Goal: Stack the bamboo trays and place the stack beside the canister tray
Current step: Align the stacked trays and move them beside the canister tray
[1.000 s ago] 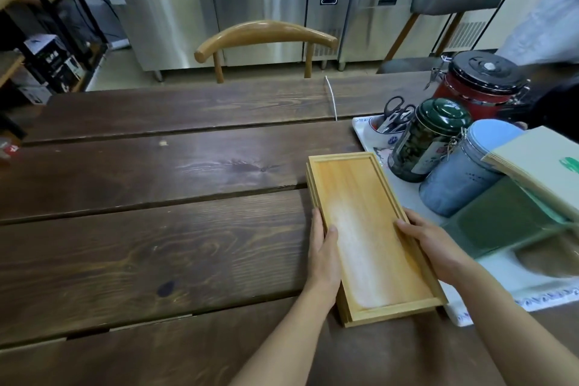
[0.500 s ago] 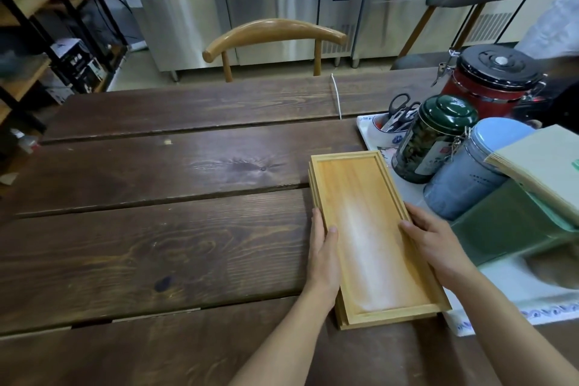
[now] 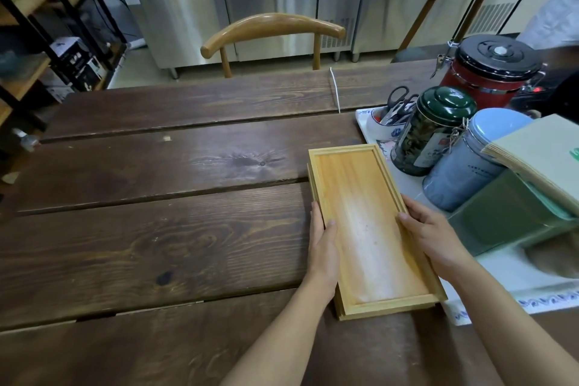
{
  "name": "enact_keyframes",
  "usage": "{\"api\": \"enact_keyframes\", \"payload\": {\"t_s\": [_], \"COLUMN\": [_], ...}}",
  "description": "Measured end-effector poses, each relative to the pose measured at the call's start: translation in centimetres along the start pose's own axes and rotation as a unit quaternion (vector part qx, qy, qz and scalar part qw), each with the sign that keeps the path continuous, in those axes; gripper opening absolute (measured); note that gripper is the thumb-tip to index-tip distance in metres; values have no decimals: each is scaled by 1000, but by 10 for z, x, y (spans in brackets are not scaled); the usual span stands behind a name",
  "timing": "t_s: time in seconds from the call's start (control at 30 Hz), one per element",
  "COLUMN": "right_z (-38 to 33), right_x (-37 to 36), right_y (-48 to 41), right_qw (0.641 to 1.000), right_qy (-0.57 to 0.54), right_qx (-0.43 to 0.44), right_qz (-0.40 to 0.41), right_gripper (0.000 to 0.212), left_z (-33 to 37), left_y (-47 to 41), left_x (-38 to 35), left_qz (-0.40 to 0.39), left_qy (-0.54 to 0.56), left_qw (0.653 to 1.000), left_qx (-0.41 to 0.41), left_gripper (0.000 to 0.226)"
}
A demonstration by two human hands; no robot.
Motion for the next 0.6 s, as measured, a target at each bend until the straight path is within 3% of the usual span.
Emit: {"api": "enact_keyframes", "payload": {"t_s": [0.6], "right_z": [-1], "right_x": [3], "right_y": [10], "right_qw": [1000], "right_qy": [23], "right_qx": [-13], "right_qz": [-6], "right_gripper": [44], "left_z": [-7], "left_y": [8], "left_x": [0], "left_qz": [17], "left_qy": [-4], "left_qw": [1000], "left_qx": [-10], "left_gripper": [53]}}
Point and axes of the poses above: each hand's wrist, its own y-axis away from the middle knuckle, its own x-axis out of the back of the hand, z = x × y, the point moved 2 cm from there along -y, towards the middle knuckle
